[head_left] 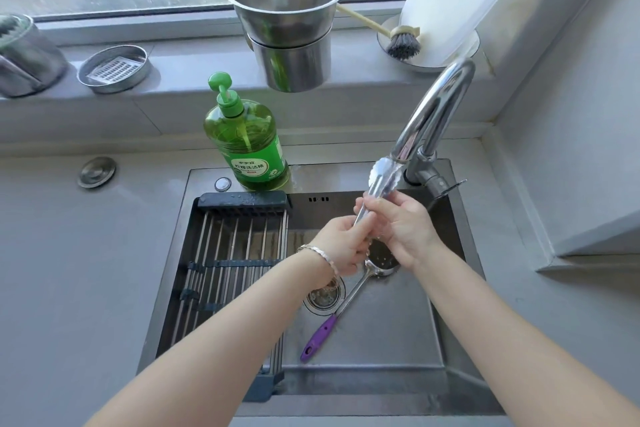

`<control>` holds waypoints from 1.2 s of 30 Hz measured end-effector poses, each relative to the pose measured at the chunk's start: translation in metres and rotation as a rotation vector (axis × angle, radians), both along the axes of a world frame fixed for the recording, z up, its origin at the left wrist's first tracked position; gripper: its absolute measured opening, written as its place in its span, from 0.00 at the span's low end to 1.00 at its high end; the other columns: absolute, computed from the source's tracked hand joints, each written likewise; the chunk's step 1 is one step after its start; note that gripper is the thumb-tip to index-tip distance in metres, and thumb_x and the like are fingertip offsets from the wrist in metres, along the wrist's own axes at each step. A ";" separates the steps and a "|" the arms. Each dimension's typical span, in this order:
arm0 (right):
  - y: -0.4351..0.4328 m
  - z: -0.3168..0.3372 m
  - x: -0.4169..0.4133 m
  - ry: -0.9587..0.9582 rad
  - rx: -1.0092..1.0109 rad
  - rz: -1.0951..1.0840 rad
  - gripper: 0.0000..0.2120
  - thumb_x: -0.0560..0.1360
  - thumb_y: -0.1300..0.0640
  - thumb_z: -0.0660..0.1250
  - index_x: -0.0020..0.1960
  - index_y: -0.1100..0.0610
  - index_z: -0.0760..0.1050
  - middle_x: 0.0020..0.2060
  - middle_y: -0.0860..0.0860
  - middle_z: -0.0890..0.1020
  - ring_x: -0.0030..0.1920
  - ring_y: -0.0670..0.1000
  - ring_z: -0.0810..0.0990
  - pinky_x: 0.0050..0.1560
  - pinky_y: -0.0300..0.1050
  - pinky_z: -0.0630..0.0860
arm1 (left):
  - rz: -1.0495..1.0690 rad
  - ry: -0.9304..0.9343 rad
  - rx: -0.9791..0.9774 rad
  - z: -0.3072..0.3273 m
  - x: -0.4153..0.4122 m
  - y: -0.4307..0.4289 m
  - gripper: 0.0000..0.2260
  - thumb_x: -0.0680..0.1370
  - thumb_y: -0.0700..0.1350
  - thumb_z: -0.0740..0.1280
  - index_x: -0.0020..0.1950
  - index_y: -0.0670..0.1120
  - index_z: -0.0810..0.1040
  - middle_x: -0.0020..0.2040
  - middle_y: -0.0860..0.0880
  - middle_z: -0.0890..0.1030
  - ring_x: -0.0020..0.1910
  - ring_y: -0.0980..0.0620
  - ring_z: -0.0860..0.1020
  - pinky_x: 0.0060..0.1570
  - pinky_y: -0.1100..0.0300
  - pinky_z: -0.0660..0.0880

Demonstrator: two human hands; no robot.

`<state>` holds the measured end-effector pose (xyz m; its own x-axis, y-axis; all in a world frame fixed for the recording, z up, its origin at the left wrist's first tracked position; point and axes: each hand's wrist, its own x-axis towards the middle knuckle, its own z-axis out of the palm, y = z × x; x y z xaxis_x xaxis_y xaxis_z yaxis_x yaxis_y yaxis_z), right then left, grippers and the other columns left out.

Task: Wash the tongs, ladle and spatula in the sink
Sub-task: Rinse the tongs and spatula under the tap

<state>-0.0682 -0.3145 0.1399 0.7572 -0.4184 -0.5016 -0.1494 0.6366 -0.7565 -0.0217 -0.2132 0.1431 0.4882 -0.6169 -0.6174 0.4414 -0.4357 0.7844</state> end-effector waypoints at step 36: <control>-0.009 -0.032 -0.033 0.072 0.793 -0.544 0.08 0.77 0.64 0.63 0.40 0.66 0.74 0.24 0.61 0.80 0.27 0.54 0.83 0.28 0.42 0.80 | 0.362 -0.240 -0.292 0.002 -0.024 -0.026 0.09 0.73 0.33 0.68 0.53 0.36 0.81 0.38 0.54 0.83 0.36 0.63 0.81 0.42 0.66 0.79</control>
